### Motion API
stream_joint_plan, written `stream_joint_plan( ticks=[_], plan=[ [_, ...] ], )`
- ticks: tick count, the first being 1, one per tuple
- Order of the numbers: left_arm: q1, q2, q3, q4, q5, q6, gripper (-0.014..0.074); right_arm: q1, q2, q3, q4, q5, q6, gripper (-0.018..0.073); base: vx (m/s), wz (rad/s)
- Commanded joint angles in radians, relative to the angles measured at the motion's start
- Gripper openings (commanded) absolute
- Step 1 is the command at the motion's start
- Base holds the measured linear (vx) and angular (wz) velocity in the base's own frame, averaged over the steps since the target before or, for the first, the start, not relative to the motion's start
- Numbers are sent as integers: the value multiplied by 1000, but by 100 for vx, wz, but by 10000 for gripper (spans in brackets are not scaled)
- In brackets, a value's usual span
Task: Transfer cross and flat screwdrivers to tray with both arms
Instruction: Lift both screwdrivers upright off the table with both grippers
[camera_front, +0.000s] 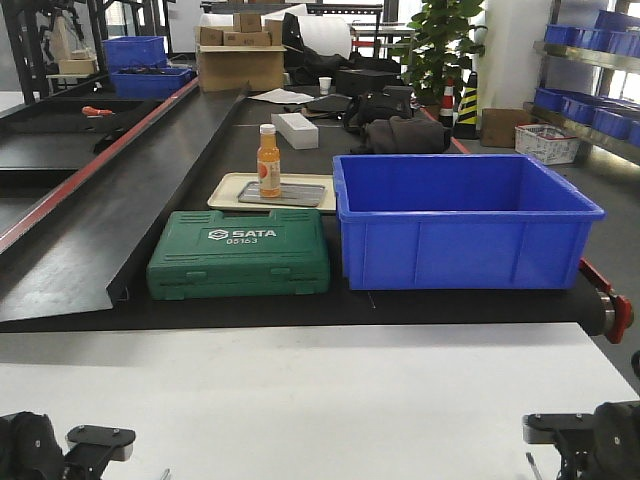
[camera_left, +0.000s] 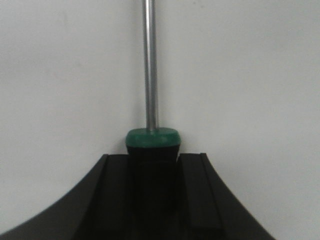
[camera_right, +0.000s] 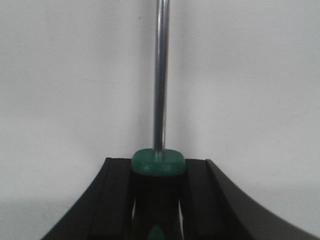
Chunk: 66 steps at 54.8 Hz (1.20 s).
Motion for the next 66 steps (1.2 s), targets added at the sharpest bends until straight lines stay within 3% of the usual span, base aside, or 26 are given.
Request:
stream_joint_plan(
  ticks=[1, 10, 18, 29, 40, 46, 66],
  plan=[
    [-4, -77, -15, -12, 20, 0, -3, -3, -125, -22, -1, -22, -42, -11, 0, 0],
    [-4, -187, -15, -12, -10, 0, -3, -3, -274, -22, 28, -15, -95, -11, 0, 0],
    [-4, -333, -15, -22, -71, -4, -3, -3, -412, -22, 112, -13, -140, -11, 0, 0],
    [-4, -558, -15, -39, -156, -14, -3, -3, -609, -22, 339, -15, -373, -11, 0, 0],
    [-4, -774, -14, -39, -158, -61, -2, -3, -750, -49, 563, 20, -575, -11, 0, 0],
    [-4, -866, -14, -37, -182, -66, 0, -3, -784, -93, 637, 45, -614, -9, 0, 0],
    [-4, -927, -14, -32, -164, -66, 1, -4, -795, -126, 662, 72, -633, -8, 0, 0]
  ],
)
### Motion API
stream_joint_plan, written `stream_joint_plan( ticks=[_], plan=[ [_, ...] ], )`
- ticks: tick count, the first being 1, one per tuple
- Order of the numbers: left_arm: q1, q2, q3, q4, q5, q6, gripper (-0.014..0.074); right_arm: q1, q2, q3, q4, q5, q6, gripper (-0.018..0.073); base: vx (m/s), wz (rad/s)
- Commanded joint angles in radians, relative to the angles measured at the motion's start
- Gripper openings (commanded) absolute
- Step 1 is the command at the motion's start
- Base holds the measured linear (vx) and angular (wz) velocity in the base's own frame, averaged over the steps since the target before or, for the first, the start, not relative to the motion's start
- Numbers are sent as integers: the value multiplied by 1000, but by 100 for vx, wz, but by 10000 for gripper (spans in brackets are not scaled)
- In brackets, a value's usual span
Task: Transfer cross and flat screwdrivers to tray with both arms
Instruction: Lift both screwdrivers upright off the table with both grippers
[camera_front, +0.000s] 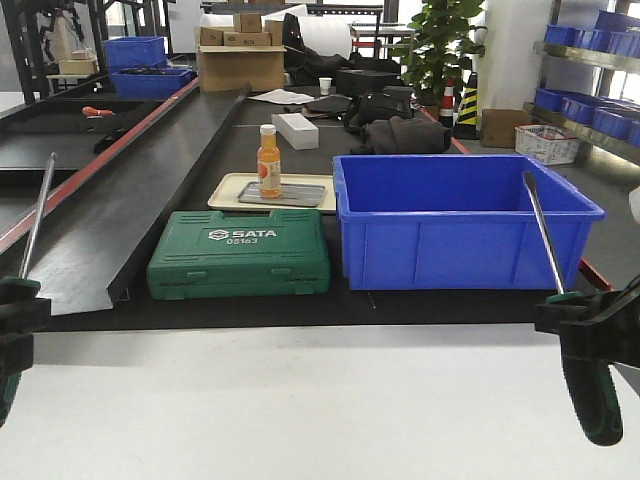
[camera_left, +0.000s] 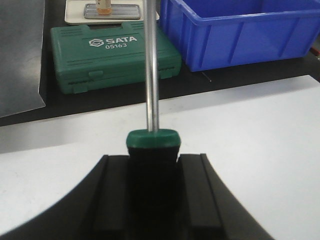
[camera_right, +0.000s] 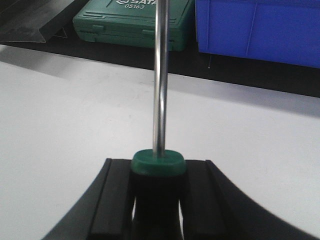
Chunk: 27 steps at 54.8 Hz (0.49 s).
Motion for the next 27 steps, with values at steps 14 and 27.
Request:
stream_joint_plan(
  ticks=[14, 27],
  plan=[
    [-4, -15, -26, -17, -78, -10, 1, -4, -21, -36, 31, -66, -10, -8, 0, 0],
    [-4, -15, -26, -17, -78, -10, 1, -4, -21, -36, 31, -66, -10, -8, 0, 0]
  ],
)
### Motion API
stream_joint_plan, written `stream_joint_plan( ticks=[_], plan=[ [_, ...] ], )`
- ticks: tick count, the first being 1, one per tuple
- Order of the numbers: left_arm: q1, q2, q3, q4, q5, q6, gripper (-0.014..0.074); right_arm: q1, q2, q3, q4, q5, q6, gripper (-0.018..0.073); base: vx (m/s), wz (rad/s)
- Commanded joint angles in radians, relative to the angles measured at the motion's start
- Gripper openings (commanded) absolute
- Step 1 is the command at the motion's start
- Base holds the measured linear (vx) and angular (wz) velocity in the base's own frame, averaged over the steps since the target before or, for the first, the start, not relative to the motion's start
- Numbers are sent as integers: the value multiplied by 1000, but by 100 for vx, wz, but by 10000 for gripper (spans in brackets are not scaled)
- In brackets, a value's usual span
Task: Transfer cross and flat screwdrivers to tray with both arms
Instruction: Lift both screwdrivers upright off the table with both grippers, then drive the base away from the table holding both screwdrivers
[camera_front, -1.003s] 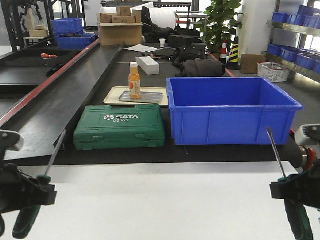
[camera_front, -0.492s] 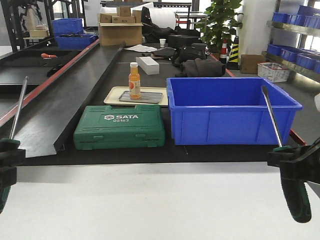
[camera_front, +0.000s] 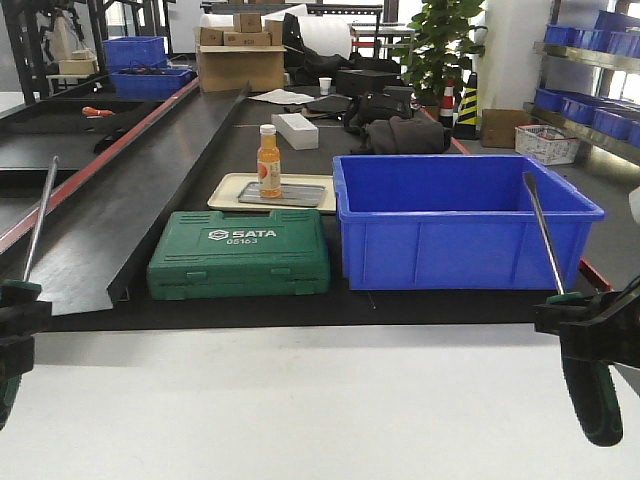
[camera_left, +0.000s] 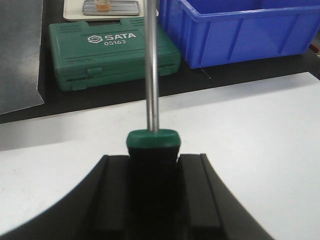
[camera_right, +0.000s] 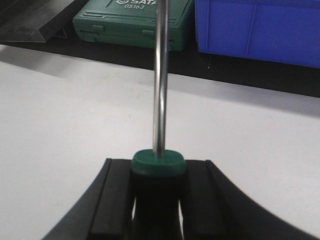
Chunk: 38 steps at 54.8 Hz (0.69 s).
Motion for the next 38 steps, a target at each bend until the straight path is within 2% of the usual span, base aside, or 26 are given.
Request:
stream_joint_plan(
  ticks=[1, 38],
  plan=[
    [-4, -15, -28, -17, -82, -10, 1, -4, -22, -36, 31, -66, -10, -8, 0, 0],
    [-4, -11, -28, -17, -82, -10, 1, -4, -22, -36, 31, -66, -10, -8, -2, -1]
  ],
)
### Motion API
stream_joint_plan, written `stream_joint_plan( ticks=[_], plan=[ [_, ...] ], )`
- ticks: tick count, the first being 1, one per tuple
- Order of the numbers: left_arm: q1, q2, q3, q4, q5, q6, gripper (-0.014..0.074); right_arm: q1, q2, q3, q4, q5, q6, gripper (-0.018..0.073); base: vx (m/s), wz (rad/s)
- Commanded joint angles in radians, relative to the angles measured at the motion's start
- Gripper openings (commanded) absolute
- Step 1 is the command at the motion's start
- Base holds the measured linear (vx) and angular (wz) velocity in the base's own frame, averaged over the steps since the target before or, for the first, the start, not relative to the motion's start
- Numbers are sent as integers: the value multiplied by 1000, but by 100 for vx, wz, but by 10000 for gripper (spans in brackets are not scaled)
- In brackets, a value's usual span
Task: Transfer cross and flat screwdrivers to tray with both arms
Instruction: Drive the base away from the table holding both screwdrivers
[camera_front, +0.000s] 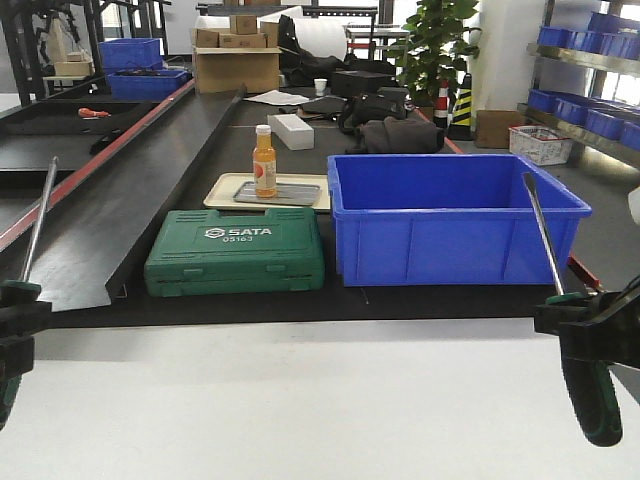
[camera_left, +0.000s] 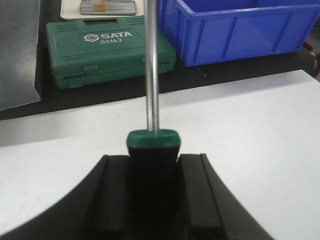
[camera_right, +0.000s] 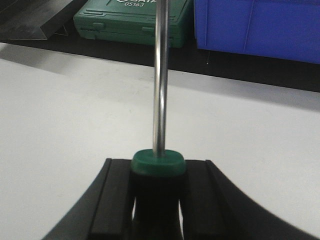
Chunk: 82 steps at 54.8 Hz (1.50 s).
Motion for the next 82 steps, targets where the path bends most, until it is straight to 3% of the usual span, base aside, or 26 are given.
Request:
stream_joint_plan(
  ticks=[1, 45, 82],
  plan=[
    [-4, -10, -29, -17, -82, -10, 1, -4, -22, -36, 31, -67, -10, -8, -10, -5],
    [-4, -7, -29, -17, -81, -10, 3, -4, -22, -36, 31, -67, -10, -8, -22, -21],
    [-4, -9, -29, -17, -81, -10, 3, -4, -22, -36, 30, -63, -10, -8, -16, -71]
  ],
)
